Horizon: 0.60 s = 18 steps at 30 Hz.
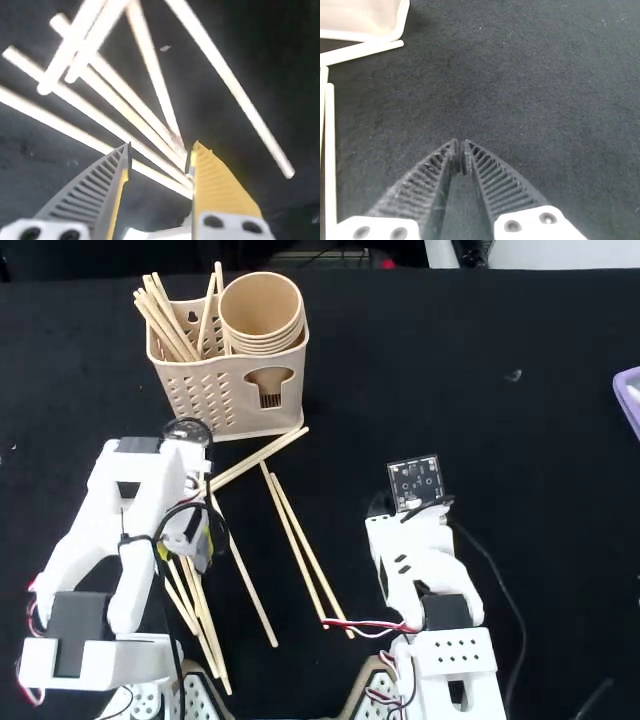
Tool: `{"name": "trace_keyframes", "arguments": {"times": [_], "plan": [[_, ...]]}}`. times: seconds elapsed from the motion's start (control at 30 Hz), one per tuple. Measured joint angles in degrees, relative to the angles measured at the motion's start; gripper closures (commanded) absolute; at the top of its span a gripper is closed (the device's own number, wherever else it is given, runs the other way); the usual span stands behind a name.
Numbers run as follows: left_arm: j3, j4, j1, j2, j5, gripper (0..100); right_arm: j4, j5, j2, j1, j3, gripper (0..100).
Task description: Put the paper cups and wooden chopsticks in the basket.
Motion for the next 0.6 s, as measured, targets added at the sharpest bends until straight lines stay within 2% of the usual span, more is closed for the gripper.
{"name": "trace_keyframes", "arguments": {"times": [0.3,0.5,0.6], "plan": [[11.25,-15.56,-0.09,-1.32,9.05,79,0.0,0.0,0.0,0.0,0.0,97.7],[12.66,-16.88,0.35,-2.02,10.37,80,0.0,0.0,0.0,0.0,0.0,97.7],[13.01,-16.97,0.44,-2.29,10.37,87,0.0,0.0,0.0,0.0,0.0,97.7]]}}
